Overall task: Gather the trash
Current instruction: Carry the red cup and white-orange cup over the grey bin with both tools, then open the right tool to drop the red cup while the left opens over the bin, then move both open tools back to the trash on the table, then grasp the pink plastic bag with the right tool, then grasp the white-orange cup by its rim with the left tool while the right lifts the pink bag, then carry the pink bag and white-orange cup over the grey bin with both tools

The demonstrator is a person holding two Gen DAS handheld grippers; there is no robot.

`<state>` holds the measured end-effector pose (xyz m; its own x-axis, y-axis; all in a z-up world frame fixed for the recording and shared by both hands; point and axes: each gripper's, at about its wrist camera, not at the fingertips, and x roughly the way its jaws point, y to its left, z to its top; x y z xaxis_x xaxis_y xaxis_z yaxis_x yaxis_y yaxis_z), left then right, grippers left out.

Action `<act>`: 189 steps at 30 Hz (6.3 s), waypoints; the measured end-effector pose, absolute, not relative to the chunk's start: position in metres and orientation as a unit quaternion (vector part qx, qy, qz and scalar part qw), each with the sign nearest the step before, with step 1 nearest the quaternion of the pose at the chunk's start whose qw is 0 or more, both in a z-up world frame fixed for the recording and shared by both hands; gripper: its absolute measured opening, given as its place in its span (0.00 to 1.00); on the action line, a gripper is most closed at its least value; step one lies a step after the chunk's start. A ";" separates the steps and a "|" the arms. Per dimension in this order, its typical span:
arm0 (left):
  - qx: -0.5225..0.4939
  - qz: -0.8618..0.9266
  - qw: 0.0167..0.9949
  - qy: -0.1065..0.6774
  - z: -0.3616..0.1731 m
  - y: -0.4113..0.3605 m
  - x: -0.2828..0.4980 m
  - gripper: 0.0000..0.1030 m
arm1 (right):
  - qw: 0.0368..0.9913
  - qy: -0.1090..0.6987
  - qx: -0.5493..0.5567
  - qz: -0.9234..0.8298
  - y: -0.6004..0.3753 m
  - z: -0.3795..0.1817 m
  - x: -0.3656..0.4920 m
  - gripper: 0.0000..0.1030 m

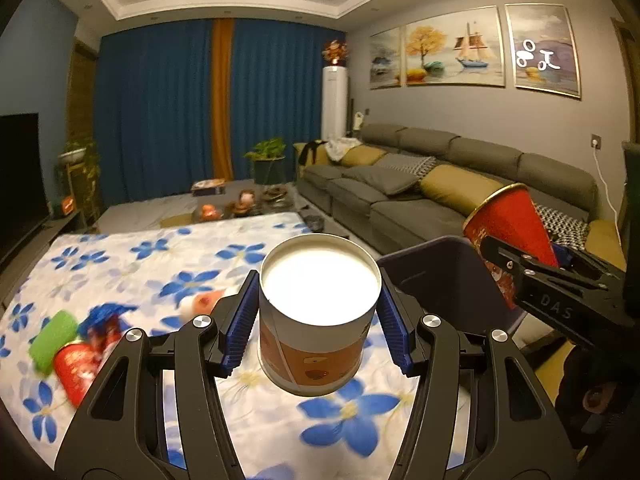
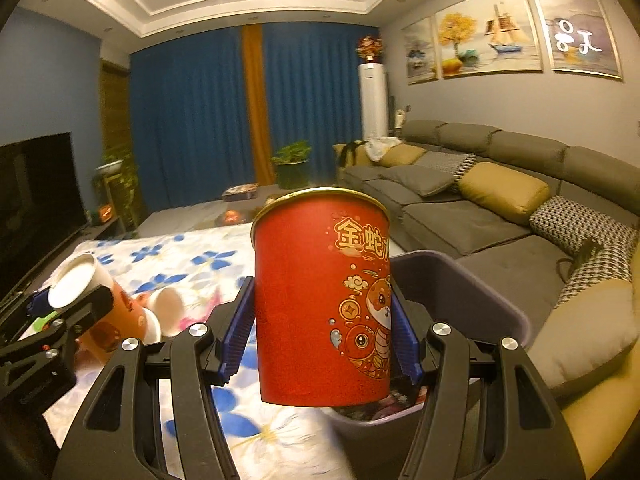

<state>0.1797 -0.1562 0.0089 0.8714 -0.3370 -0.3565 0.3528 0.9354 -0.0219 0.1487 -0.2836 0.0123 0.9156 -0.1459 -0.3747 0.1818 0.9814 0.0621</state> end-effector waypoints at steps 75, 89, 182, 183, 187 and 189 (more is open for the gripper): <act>-0.010 -0.240 0.946 0.218 -0.026 -0.242 0.235 0.90 | 0.973 0.143 0.082 -0.160 -0.330 0.017 0.130 0.81; -0.018 -0.050 0.980 0.192 -0.022 -0.090 0.180 0.90 | 0.977 0.196 0.049 -0.071 -0.234 -0.010 0.153 0.81; -0.027 -0.063 0.957 0.283 -0.062 -0.092 0.285 0.02 | 0.971 0.233 0.047 -0.016 -0.212 -0.021 0.202 0.28; -0.027 -0.065 0.958 0.278 -0.058 -0.093 0.281 0.02 | 0.972 0.231 0.047 -0.016 -0.213 -0.020 0.201 0.28; -0.024 -0.075 0.962 0.261 -0.044 -0.096 0.268 0.02 | 0.973 0.225 0.047 -0.018 -0.216 -0.017 0.193 0.28; -0.023 -0.082 0.964 0.253 -0.037 -0.098 0.261 0.02 | 0.974 0.222 0.046 -0.020 -0.218 -0.015 0.189 0.28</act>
